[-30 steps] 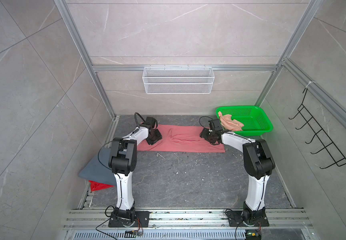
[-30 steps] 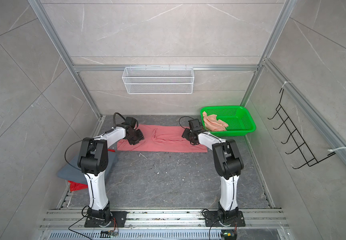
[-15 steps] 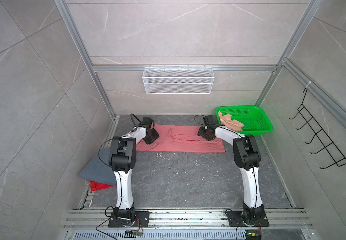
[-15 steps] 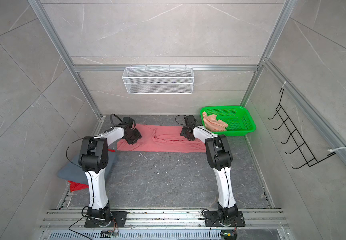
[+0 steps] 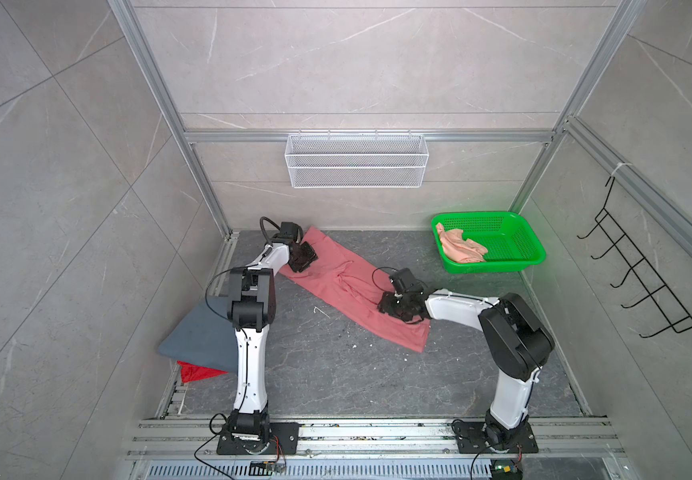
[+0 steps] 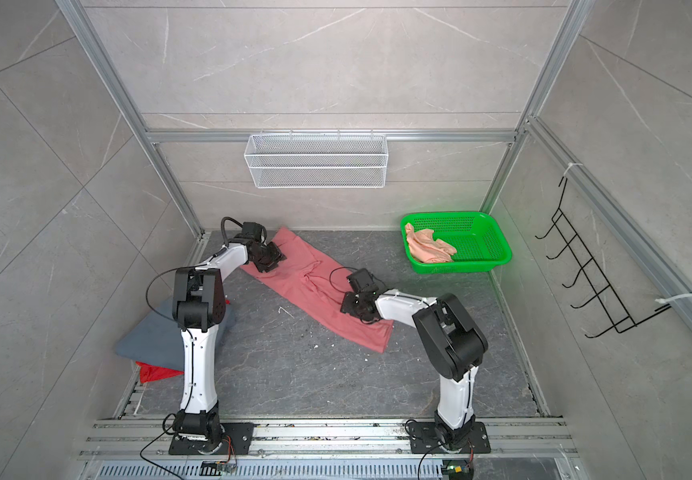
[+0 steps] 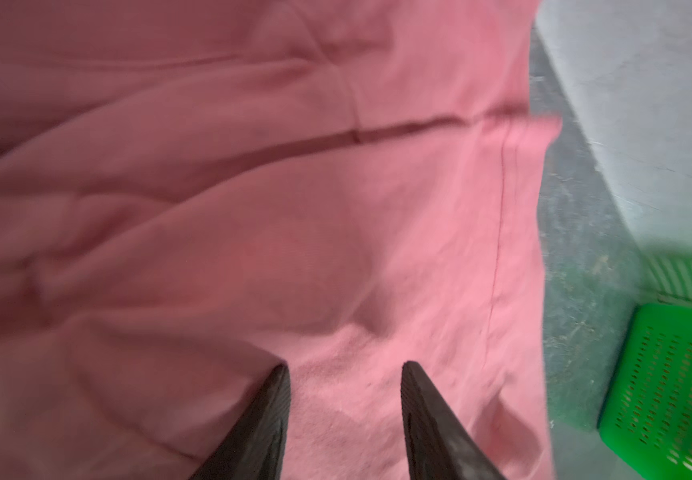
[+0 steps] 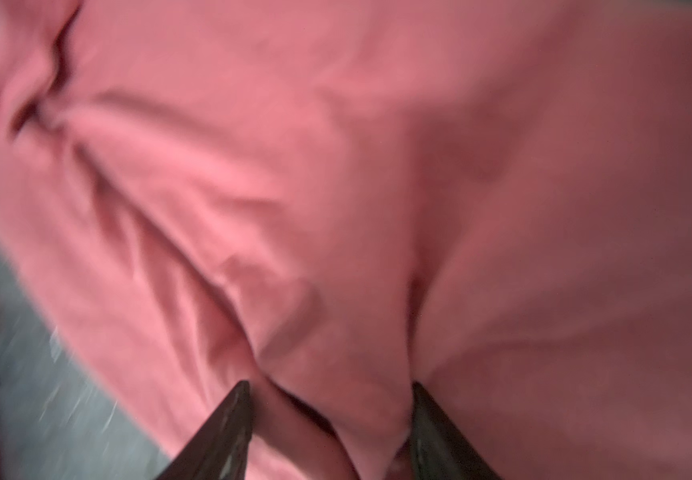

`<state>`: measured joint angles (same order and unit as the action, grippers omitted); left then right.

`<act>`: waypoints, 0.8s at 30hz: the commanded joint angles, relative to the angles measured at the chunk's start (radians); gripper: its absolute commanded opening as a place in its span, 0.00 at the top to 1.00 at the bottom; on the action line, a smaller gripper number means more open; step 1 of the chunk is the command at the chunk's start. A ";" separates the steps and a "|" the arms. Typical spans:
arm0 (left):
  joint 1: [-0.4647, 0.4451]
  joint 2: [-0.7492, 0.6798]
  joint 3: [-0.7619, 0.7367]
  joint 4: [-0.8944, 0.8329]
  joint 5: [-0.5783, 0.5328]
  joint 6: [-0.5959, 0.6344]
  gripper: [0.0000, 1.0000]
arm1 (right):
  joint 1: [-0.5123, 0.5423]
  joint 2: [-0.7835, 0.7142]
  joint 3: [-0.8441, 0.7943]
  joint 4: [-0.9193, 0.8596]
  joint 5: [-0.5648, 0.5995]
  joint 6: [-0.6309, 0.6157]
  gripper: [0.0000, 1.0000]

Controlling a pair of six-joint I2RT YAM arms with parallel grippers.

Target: Fold and stack the t-shirts

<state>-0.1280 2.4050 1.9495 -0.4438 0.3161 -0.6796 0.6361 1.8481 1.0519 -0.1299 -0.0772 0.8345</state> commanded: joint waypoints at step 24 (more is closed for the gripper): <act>-0.251 -0.245 -0.189 -0.107 -0.188 0.149 0.45 | 0.306 -0.248 -0.119 -0.176 0.231 0.078 0.33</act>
<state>-0.3756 2.1849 1.8069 -0.5102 0.2142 -0.5236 0.9424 1.6199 0.9588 -0.2840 0.0959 0.9440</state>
